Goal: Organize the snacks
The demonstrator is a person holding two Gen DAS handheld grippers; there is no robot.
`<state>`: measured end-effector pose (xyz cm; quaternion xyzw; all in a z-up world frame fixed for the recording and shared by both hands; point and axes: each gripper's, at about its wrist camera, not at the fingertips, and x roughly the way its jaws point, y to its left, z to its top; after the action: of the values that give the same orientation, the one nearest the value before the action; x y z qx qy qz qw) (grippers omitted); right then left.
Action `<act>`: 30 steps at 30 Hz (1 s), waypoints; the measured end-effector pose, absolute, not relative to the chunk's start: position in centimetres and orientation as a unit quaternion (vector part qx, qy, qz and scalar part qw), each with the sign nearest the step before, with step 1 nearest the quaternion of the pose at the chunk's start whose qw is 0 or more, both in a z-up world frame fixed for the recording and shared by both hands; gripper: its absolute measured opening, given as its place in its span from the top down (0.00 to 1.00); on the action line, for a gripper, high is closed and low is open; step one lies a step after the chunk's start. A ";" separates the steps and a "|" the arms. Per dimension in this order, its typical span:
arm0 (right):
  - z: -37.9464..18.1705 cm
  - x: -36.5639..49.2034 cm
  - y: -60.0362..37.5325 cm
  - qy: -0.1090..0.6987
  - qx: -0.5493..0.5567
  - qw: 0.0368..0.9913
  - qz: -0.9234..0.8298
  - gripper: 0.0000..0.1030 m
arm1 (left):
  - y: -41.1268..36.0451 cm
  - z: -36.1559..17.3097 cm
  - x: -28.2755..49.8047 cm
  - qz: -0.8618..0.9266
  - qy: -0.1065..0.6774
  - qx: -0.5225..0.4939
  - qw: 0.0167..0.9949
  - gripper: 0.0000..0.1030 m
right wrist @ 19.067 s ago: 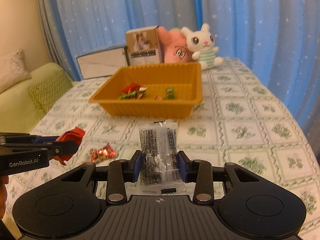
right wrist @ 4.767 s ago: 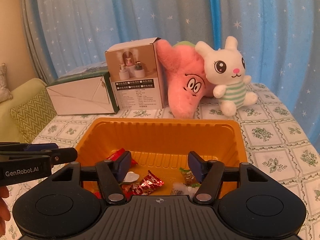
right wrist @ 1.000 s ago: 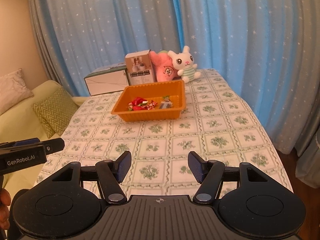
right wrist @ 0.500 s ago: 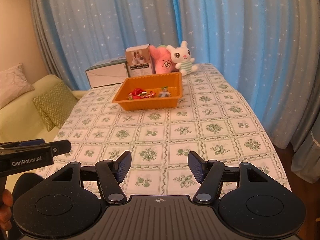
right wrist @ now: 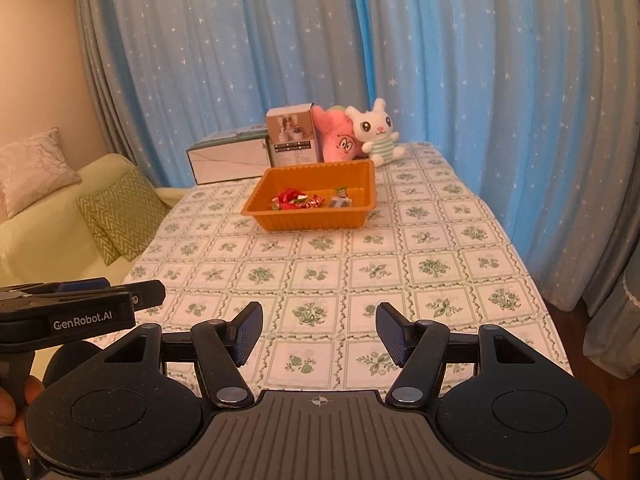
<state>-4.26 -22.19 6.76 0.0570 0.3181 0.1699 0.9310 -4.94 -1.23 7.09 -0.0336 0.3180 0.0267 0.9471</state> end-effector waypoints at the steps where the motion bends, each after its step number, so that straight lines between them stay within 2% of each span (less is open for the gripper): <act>1: 6.8 -4.3 -22.2 0.317 0.057 0.931 0.170 0.39 | -1.2 7.1 -5.0 0.026 0.317 -0.034 0.947 0.37; 30: 6.5 -4.3 -22.0 0.317 0.058 0.931 0.171 0.39 | -1.2 6.9 -5.1 0.020 0.322 -0.043 0.945 0.37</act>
<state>-4.30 -22.00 6.52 0.0585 0.3173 0.1712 0.9309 -5.05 -1.18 6.89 -0.0429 0.3222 0.0200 0.9455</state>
